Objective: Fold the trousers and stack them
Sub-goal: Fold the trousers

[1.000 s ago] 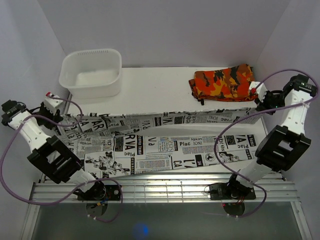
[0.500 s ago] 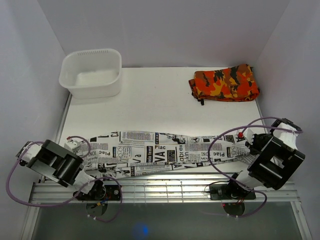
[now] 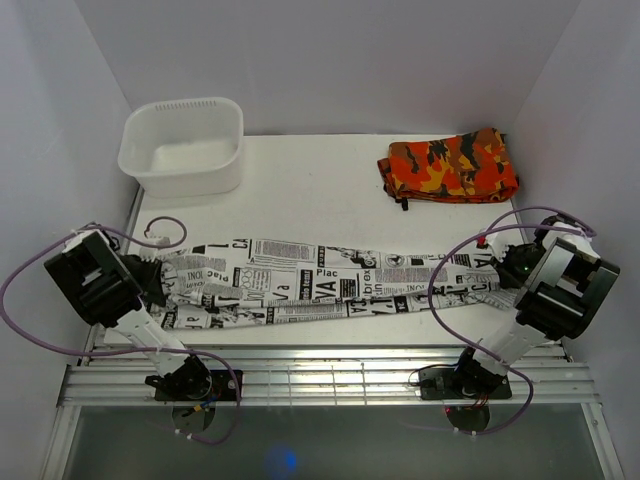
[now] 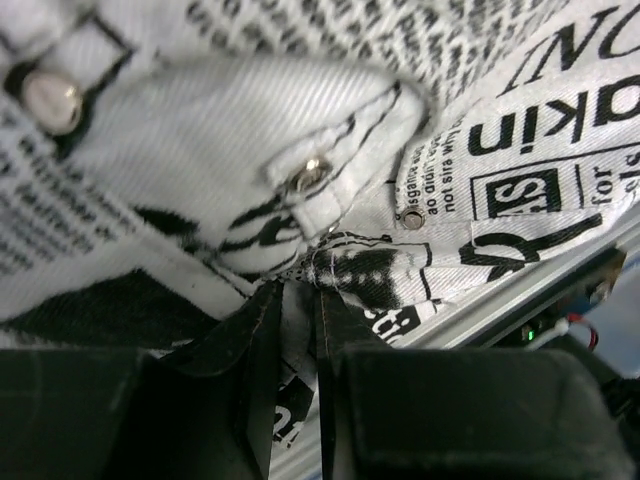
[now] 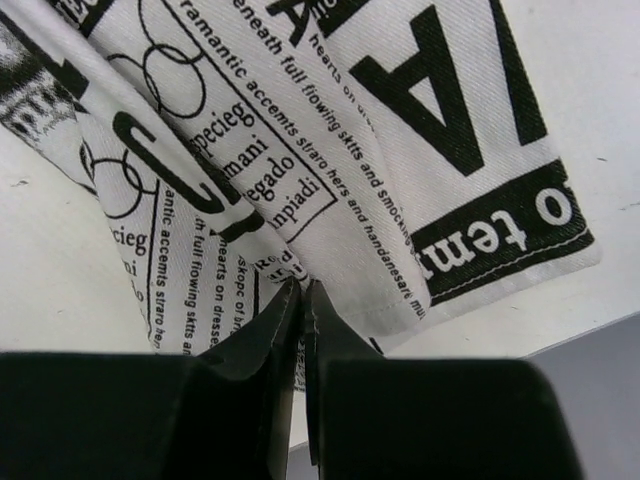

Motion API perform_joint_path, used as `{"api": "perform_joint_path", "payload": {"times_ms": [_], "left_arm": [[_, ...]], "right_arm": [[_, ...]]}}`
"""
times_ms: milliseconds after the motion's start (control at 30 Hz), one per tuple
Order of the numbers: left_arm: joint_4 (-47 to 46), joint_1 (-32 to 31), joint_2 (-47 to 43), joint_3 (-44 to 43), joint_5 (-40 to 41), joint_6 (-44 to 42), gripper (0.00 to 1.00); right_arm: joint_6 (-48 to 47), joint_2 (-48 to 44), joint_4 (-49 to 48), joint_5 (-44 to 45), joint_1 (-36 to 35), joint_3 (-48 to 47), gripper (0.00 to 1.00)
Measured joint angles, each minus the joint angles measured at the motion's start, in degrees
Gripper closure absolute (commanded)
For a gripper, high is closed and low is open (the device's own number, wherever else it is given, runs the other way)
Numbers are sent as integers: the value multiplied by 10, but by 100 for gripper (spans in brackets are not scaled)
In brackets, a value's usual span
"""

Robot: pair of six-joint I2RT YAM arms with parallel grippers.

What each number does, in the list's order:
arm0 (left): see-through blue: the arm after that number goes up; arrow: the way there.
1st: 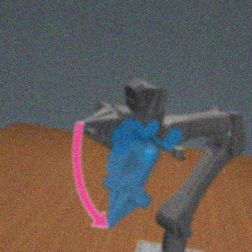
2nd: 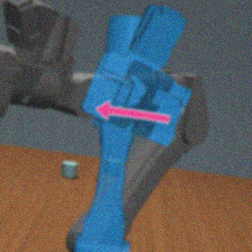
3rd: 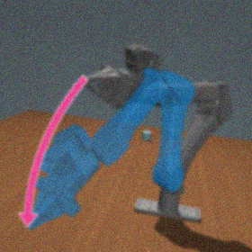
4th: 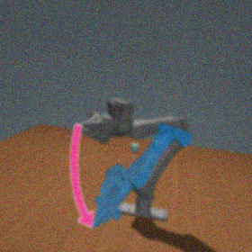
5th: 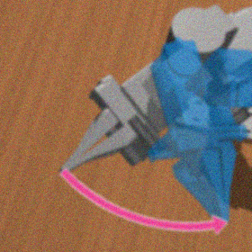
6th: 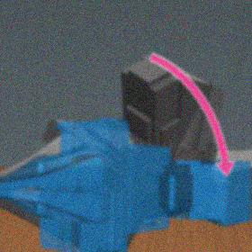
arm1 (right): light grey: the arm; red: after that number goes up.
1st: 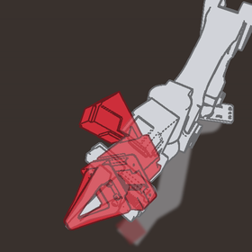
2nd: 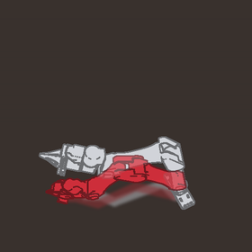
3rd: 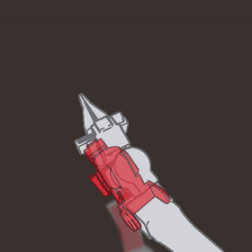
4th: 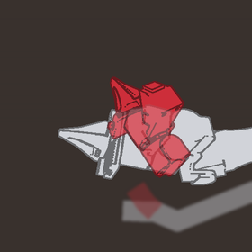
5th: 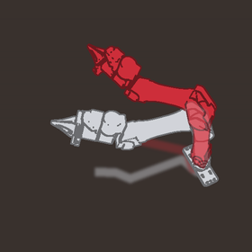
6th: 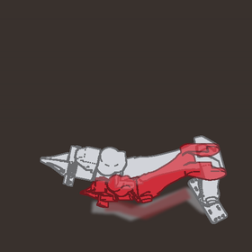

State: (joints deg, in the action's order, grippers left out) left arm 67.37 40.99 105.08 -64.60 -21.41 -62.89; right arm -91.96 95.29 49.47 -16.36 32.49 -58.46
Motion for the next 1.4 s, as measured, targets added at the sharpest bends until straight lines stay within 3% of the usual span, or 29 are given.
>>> {"api": "perform_joint_path", "payload": {"times_ms": [233, 500, 767, 1000, 1200, 1333, 1400], "left_arm": [[-78, -43, 47, -94, -68, 50, 100], [-106, -36, 46, -160, -106, 56, 100], [-101, -10, 7, -268, -213, 63, 100], [-70, 66, -43, -184, -228, -32, 100], [-108, 105, -34, 0, -145, -124, 100], [-127, 110, -34, 25, -139, -137, 100], [-128, 109, -35, 25, -135, -134, 81]], "right_arm": [[16, 10, 0, -15, -2, -22, 92], [27, -7, 33, -59, -4, -90, 92], [15, -36, 82, -122, -3, -163, 92], [-40, -83, 86, -121, 28, -49, 92], [-65, -85, 0, -56, 42, 81, 92], [-59, -73, -39, -33, 42, 89, 92], [-54, -65, -43, -33, 41, 86, 87]]}}
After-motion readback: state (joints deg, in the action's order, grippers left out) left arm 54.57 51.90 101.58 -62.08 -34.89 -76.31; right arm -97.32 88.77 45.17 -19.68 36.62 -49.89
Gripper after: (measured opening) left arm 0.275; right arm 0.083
